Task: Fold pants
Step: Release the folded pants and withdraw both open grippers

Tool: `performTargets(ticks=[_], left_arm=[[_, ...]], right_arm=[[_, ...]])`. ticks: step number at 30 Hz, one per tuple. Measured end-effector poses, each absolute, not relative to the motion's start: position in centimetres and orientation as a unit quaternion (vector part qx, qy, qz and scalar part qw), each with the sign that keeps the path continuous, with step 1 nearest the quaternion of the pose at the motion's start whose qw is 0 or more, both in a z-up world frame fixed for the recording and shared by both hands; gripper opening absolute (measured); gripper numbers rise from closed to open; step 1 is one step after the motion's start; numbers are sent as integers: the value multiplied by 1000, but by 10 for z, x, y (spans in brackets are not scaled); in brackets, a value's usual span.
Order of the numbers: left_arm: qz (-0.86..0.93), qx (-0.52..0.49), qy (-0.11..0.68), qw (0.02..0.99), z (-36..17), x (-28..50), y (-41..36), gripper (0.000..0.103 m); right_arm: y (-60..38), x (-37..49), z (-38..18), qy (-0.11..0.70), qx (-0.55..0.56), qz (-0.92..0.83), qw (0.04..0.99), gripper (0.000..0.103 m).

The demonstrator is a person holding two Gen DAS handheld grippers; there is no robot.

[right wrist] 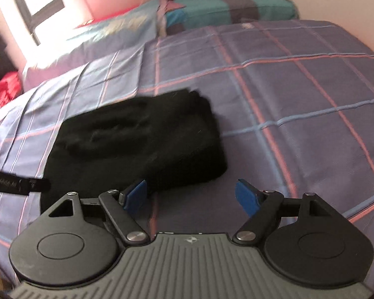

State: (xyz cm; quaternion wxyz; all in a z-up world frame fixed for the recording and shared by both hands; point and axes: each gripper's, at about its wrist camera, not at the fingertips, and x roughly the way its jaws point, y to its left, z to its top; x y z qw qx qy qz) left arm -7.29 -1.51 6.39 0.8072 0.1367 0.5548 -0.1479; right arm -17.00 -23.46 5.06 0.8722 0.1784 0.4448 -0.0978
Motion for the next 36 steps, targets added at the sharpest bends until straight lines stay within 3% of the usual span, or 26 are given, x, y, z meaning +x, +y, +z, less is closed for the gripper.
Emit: performTargets(ticks=[36], left_arm=[[-145,148,601,772,43,-109,4,103]], right_arm=[[-202,-170,43,493,162,-95,850,84]])
